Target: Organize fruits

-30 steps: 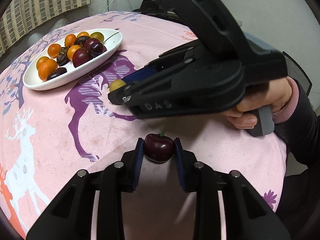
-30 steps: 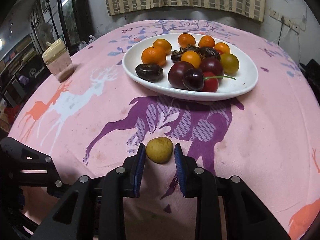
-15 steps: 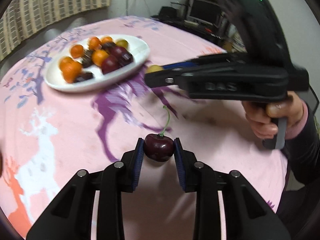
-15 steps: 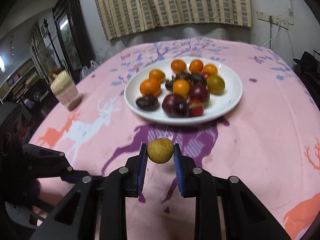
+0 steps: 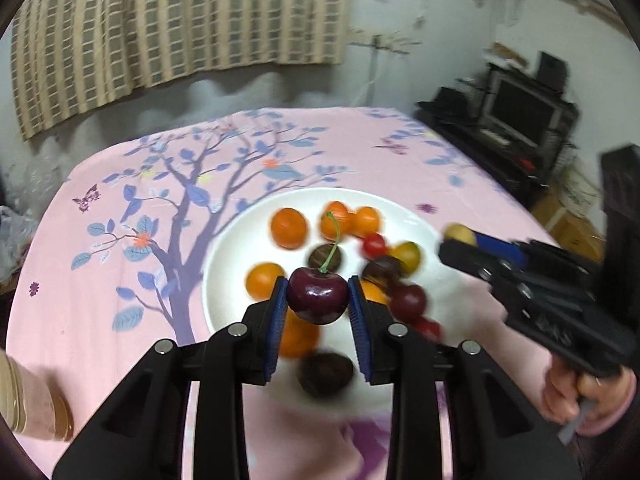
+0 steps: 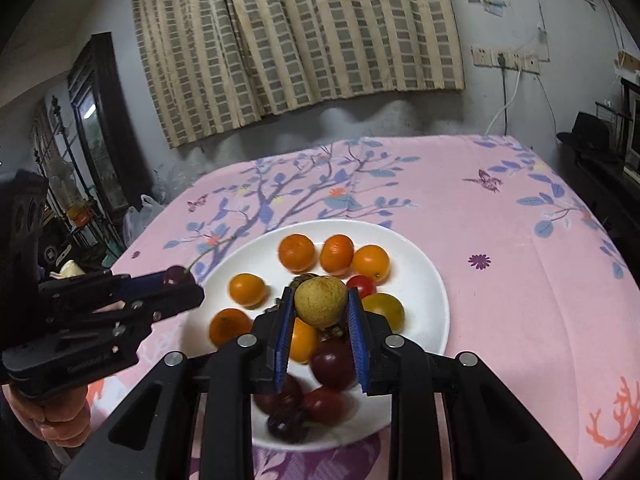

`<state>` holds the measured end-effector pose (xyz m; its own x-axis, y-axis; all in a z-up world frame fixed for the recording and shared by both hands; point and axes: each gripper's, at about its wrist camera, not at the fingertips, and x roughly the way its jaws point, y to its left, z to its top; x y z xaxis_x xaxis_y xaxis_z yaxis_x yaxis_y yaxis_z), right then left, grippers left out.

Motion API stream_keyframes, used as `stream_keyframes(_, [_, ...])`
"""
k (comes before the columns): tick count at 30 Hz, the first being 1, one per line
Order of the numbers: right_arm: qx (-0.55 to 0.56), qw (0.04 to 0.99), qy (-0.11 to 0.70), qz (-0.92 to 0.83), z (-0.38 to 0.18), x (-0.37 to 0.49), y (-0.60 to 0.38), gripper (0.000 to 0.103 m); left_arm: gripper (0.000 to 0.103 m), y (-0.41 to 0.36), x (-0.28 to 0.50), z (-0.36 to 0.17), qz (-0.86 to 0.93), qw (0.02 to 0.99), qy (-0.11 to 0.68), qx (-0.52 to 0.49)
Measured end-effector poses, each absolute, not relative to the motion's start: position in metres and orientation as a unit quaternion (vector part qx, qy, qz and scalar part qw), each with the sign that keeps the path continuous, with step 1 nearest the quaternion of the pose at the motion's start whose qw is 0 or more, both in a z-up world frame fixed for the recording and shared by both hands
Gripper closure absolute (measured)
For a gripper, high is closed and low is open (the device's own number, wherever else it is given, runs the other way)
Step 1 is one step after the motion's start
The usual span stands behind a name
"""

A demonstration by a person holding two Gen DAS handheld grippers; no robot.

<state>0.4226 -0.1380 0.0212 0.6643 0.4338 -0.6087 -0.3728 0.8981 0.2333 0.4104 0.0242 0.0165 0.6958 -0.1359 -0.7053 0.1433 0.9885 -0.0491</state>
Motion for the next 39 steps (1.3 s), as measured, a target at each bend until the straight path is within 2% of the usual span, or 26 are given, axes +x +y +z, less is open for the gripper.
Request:
stream_keyframes(7, [0.03,0.901,0.373,0.221,0.0,0.442,-0.134,0.075,0.073,0.023,0.445,-0.009,-0.033,0.914,0.404,0.011])
stream_keyframes(8, [0.025,0.901,0.374,0.217,0.001,0.439,-0.133,0.058,0.071,0.022,0.444,-0.009,-0.022,0.914,0.405,0.015])
stream_keyframes(9, [0.021,0.902,0.374,0.213,0.003,0.437,-0.133,0.037,0.045,0.023,0.444,-0.01,-0.015,0.913,0.406,0.019])
stream_keyframes(11, [0.013,0.906,0.364,0.215,0.012,0.428,-0.133,0.032,0.008,0.025,0.432,-0.004,0.003,0.918,0.395,0.021])
stream_keyframes(13, [0.004,0.909,0.359,0.214,0.021,0.416,-0.133,0.027,0.008,0.027,0.414,0.006,0.012,0.929,0.369,0.024])
stream_keyframes(15, [0.0,0.906,0.367,0.212,0.025,0.404,-0.133,0.007,0.006,0.029,0.396,0.014,0.019,0.93,0.365,0.029])
stream_keyframes(18, [-0.008,0.904,0.365,0.222,0.029,0.374,-0.135,0.004,0.005,0.036,0.367,0.021,0.024,0.932,0.362,0.015])
stream_keyframes(22, [-0.038,0.91,0.35,0.217,0.02,0.331,-0.14,0.004,0.005,0.042,0.327,0.017,0.029,0.929,0.369,0.009])
stream_keyframes(27, [-0.036,0.902,0.373,0.215,-0.002,0.301,-0.144,0.004,0.005,0.046,0.289,-0.002,0.035,0.926,0.376,0.003])
stream_keyframes(39, [-0.048,0.898,0.385,0.21,-0.015,0.29,-0.142,0.004,0.005,0.046,0.268,-0.023,0.036,0.917,0.397,0.001])
